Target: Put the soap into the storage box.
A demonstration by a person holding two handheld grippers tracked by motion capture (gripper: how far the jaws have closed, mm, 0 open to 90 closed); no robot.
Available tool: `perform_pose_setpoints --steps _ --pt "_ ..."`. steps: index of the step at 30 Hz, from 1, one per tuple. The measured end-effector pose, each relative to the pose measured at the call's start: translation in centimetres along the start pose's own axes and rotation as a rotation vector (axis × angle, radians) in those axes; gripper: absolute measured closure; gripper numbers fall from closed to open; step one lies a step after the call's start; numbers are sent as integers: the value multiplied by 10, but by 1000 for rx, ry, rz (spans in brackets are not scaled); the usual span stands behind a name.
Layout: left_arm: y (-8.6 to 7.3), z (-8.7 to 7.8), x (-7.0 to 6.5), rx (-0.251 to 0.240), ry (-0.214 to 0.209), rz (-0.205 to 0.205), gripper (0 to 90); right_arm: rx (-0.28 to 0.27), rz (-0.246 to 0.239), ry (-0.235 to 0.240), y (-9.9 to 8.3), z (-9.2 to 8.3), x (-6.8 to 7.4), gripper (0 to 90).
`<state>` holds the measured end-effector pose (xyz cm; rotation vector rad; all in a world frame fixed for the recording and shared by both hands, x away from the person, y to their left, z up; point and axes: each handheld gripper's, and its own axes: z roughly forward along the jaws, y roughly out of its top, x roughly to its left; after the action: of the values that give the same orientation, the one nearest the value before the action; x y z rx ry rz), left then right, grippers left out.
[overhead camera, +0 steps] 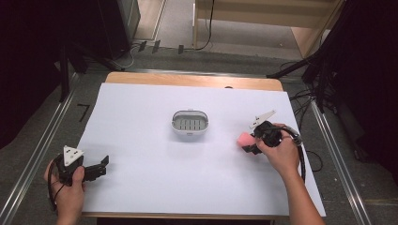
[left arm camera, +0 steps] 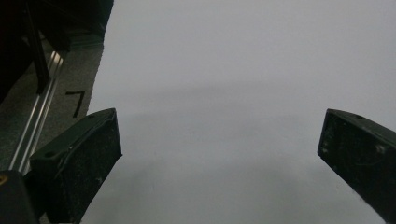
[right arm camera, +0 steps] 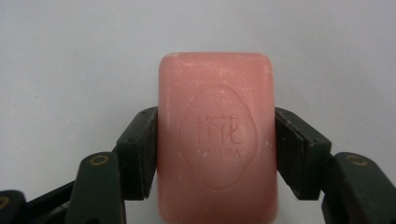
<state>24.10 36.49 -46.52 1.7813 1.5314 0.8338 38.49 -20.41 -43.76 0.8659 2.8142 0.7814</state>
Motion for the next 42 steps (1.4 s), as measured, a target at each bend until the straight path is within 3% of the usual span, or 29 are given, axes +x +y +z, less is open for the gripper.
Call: perform_pose_setpoints --steps 4,42 --pt "0 0 0 1 0 0 0 -9 -6 3 6 -1 2 388" --pt "0 0 0 1 -3 -1 0 -40 -232 84 82 7 22 389"
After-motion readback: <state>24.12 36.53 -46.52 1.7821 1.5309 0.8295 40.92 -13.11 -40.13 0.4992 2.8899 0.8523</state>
